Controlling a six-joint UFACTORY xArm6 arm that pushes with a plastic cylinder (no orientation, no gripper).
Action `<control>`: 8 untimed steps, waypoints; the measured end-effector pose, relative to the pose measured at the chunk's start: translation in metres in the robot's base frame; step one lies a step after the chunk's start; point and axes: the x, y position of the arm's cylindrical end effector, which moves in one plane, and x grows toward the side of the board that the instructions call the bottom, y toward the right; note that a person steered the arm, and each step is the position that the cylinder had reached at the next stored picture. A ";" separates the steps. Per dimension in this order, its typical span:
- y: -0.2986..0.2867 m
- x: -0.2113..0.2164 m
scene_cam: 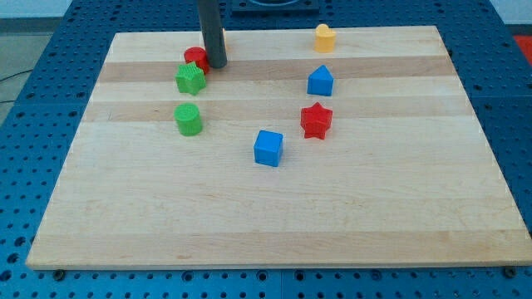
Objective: Slide the red circle and the green star slightly to the left
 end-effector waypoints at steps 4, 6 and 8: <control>-0.035 0.059; 0.040 0.083; 0.041 0.151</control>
